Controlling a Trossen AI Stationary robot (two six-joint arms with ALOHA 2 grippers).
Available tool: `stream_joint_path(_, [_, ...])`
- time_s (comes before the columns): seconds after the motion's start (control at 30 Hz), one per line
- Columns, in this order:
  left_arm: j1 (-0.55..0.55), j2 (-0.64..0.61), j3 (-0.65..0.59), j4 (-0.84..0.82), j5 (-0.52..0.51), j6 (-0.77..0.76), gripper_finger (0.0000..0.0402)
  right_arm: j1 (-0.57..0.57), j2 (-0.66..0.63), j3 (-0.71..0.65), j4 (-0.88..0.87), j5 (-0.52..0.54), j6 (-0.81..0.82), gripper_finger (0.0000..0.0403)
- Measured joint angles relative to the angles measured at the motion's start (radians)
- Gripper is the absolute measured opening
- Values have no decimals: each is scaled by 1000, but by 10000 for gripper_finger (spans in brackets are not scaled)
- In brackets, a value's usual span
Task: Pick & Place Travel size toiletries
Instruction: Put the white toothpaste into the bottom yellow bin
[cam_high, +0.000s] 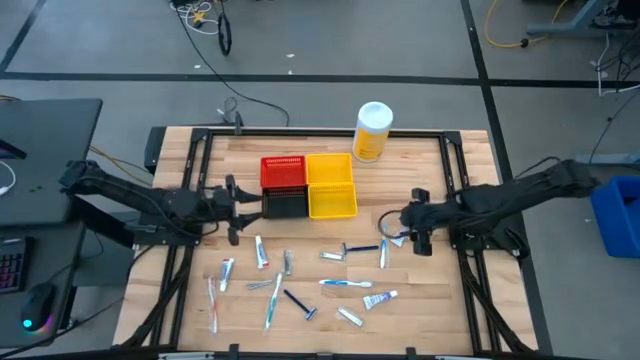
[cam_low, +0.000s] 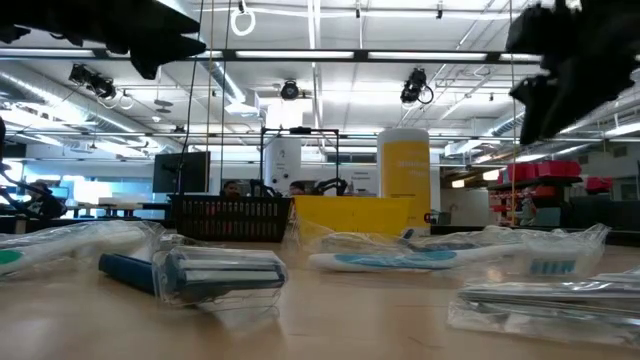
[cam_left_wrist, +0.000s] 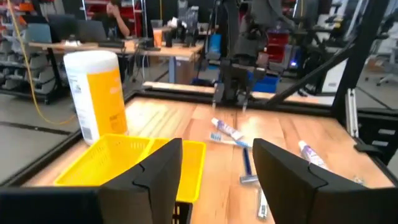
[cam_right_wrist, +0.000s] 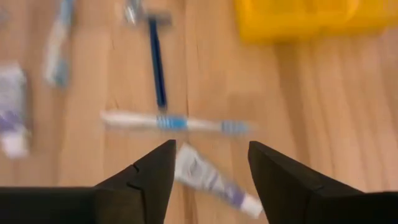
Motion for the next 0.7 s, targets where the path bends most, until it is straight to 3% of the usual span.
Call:
stream_joint_path(0.13, [0,44,0,10,0,-8,213,-13,133,-8,-4,-72,-13,251])
stream_joint_path(0.37, [0,66,0,39,2,0,212,-64,346,-8,-1,-100,-40,281])
stream_joint_path(0.7, [0,64,0,48,31,20,212,-141,496,-7,7,-125,-100,255])
